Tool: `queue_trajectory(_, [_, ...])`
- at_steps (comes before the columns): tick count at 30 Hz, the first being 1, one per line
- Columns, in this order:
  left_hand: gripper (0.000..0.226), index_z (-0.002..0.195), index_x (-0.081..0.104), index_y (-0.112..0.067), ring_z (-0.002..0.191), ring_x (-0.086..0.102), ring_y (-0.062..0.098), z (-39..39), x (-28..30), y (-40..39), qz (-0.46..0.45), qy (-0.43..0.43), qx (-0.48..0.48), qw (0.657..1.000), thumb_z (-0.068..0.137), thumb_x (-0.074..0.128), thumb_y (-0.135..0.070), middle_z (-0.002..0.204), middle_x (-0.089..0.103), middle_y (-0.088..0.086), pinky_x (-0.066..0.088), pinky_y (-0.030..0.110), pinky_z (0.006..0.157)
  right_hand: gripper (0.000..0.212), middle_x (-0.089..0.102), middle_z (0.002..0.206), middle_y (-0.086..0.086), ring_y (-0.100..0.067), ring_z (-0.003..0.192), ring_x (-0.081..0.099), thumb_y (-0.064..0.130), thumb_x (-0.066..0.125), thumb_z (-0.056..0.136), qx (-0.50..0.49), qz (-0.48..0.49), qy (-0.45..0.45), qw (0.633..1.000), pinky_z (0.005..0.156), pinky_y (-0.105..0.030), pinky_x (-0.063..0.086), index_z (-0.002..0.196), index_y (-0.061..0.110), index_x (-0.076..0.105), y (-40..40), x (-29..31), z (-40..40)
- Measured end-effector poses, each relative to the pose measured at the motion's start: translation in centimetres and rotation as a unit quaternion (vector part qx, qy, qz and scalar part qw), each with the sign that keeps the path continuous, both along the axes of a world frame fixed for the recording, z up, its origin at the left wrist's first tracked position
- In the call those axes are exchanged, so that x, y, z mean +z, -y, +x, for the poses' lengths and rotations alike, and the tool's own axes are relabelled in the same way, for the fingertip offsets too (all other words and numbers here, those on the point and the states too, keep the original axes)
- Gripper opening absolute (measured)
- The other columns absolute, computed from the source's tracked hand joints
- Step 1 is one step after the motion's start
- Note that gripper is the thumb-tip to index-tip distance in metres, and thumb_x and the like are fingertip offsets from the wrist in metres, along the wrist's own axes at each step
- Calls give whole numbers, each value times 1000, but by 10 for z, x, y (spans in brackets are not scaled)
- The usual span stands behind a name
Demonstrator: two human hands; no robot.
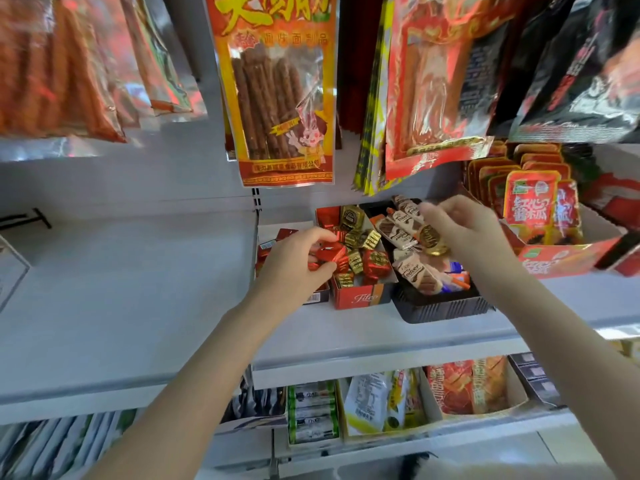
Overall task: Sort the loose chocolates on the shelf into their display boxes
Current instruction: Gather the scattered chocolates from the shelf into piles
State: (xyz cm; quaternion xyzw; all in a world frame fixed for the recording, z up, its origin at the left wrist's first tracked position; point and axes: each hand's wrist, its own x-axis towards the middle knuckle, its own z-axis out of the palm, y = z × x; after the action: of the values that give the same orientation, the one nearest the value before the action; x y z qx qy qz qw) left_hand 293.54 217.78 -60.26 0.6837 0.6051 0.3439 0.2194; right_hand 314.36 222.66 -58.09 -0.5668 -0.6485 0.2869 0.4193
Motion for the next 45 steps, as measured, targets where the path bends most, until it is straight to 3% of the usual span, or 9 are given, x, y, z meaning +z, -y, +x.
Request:
queue_trajectory(6, [34, 117, 56, -19, 104, 51, 5, -16, 0, 5, 22, -10, 42, 999, 85, 58, -6, 119, 58, -3, 43, 19, 87, 25, 59, 87, 1, -12, 70, 59, 26, 68, 79, 52, 37, 71, 995, 63, -17, 45, 90, 13, 50, 2, -5, -34])
queue_trajectory(9, [36, 118, 55, -20, 112, 53, 14, -31, 0, 8, 31, -51, 71, 996, 85, 57, -6, 120, 59, -1, 44, 25, 90, 21, 60, 88, -2, -18, 79, 58, 19, 68, 80, 59, 75, 75, 993, 66, -22, 45, 90, 16, 49, 0, -5, -44])
queue_trajectory(14, [45, 125, 49, -26, 122, 47, 21, -44, -9, 10, -50, -88, 17, 995, 85, 55, -4, 130, 52, 5, 45, 34, 99, 28, 50, 102, -3, -13, 93, 46, 11, 62, 82, 56, 91, 132, 985, 79, -23, 35, 109, 17, 57, -2, -8, -52])
queue_trajectory(20, [48, 129, 47, -27, 130, 34, 21, -55, -11, 11, -57, -117, -4, 992, 87, 52, -5, 144, 37, -2, 32, 33, 109, 35, 62, 100, -3, -10, 87, 52, 18, 65, 82, 68, 107, 173, 977, 76, -22, 38, 116, 16, 56, -1, -12, -59])
queue_trajectory(24, [42, 128, 49, -20, 122, 43, 18, -64, -15, 19, -77, -133, 13, 988, 88, 54, -10, 139, 40, 2, 28, 19, 95, 32, 56, 89, -1, -17, 81, 53, 19, 67, 81, 45, 103, 187, 976, 73, -30, 44, 106, 8, 50, -5, -15, -66])
queue_trajectory(32, [40, 128, 47, -18, 122, 43, 17, -61, -10, 21, -63, -129, 33, 989, 89, 53, -14, 136, 43, 4, 36, 27, 99, 22, 62, 108, -18, -32, 97, 59, 3, 56, 85, 51, 151, 278, 947, 82, -30, 42, 106, 1, 64, -15, -21, -77])
queue_trajectory(40, [35, 126, 50, -18, 120, 50, 18, -38, -2, 13, 13, -90, 51, 995, 91, 49, -13, 129, 54, 2, 45, 34, 99, 19, 71, 95, -9, -21, 78, 64, 6, 53, 88, 57, 162, 257, 951, 79, -28, 50, 98, 7, 68, 3, 2, -30])
queue_trajectory(43, [39, 130, 47, -21, 117, 53, 19, -22, -2, 10, 34, -88, 35, 995, 91, 49, -15, 127, 58, 2, 44, 38, 100, 18, 67, 98, -2, -12, 80, 56, 13, 56, 88, 51, 108, 270, 955, 68, -12, 39, 102, 10, 66, 1, 3, 7])
queue_trajectory(45, [41, 131, 47, -21, 115, 53, 19, -10, -3, 8, 36, -98, 1, 994, 90, 50, -16, 128, 57, 2, 44, 39, 99, 19, 60, 104, 4, -12, 85, 54, 23, 61, 85, 87, 49, 262, 960, 70, -17, 39, 103, 18, 64, 2, -3, 24])
